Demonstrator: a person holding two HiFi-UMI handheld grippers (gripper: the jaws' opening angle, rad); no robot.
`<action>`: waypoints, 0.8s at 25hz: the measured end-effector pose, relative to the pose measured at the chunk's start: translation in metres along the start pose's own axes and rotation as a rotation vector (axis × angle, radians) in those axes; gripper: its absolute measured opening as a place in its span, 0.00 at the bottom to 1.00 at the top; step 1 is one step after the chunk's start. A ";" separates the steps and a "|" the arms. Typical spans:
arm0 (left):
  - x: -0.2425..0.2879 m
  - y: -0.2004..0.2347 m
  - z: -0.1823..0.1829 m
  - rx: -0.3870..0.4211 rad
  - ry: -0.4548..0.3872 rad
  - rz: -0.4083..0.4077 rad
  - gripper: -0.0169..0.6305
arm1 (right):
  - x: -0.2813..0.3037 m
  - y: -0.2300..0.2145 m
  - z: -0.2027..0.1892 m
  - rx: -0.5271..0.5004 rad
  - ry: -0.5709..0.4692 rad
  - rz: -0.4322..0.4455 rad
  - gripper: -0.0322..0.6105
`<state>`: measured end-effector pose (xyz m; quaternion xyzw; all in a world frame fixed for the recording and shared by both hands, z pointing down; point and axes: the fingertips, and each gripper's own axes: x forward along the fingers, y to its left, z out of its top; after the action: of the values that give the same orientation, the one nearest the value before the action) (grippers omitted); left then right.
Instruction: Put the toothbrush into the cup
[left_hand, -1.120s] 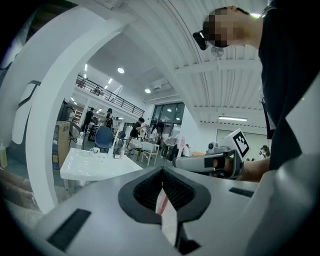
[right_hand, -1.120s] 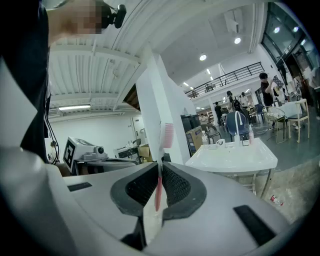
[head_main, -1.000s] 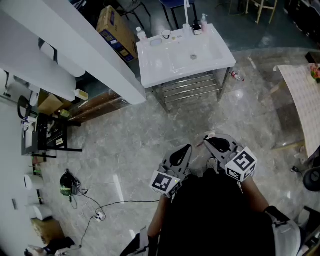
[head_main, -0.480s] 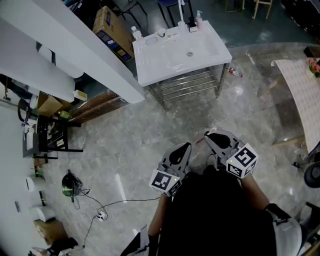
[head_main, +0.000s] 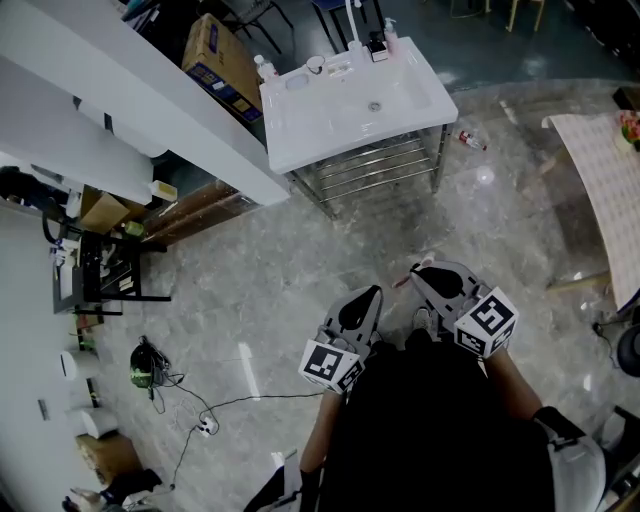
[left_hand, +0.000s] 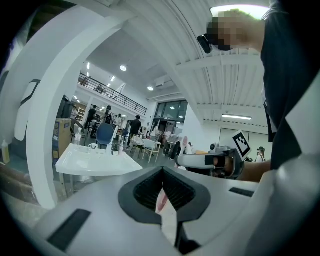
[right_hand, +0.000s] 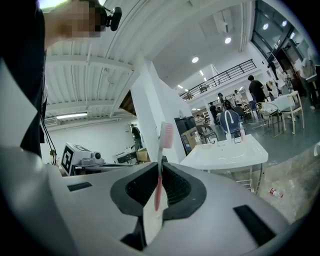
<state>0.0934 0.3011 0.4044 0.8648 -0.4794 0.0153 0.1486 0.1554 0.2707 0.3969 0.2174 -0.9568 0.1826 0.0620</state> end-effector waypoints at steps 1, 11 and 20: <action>0.004 -0.002 0.000 0.006 -0.001 0.001 0.04 | -0.003 -0.004 0.000 0.002 -0.001 0.004 0.11; 0.019 0.004 -0.005 -0.005 0.021 0.043 0.04 | -0.002 -0.025 0.004 0.014 0.003 0.041 0.11; 0.038 0.060 0.002 0.006 0.007 0.032 0.04 | 0.045 -0.045 0.019 -0.004 0.000 0.019 0.11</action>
<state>0.0637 0.2397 0.4234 0.8574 -0.4925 0.0221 0.1475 0.1336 0.2083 0.4028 0.2080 -0.9593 0.1811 0.0608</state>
